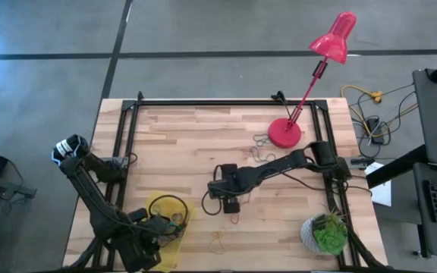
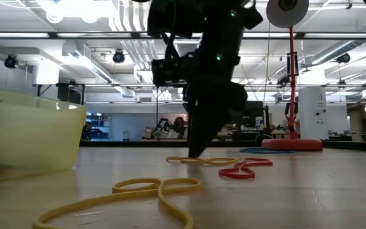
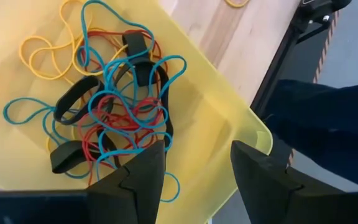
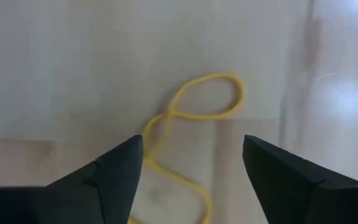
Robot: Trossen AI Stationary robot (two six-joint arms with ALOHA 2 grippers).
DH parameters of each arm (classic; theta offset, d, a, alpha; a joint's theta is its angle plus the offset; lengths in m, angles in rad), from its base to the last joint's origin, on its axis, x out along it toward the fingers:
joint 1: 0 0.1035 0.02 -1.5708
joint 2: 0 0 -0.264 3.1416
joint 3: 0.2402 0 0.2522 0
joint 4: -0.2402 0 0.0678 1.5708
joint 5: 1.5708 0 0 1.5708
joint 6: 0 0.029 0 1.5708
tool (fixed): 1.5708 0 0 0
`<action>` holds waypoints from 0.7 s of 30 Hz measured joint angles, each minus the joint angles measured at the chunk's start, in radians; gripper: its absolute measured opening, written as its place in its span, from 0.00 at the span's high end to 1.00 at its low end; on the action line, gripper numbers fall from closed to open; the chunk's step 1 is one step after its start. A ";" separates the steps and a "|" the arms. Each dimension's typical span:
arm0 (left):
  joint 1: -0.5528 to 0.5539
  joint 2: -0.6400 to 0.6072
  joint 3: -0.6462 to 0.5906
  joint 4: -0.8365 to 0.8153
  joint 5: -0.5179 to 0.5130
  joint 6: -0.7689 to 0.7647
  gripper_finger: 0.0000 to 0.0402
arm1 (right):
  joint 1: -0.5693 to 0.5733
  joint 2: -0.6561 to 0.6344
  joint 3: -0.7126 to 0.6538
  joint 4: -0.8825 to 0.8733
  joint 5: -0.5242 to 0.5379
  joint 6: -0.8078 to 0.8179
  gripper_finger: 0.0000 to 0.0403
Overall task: Pick and place rubber bands into bin
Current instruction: Put the yellow rubber band into the bin
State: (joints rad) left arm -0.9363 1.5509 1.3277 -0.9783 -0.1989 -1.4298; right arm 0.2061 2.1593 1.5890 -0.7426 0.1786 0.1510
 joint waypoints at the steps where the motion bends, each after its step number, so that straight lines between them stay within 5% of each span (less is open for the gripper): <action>1: 0.000 0.000 0.001 0.000 0.000 0.004 0.58 | 0.001 0.000 -0.012 0.012 -0.003 0.013 0.36; 6: 0.000 -0.001 0.001 -0.001 0.000 0.031 0.58 | 0.001 0.000 -0.051 0.055 -0.099 0.053 0.39; 13: 0.000 -0.003 -0.003 -0.009 -0.001 0.033 0.58 | -0.001 -0.006 -0.104 0.137 -0.103 0.122 0.47; 21: 0.000 -0.016 -0.003 -0.009 -0.006 0.031 0.58 | -0.001 -0.011 -0.212 0.253 -0.119 0.168 0.74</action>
State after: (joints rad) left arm -0.9363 1.5346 1.3251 -0.9874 -0.2048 -1.3984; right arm 0.2054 2.1483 1.3770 -0.4897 0.0593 0.3187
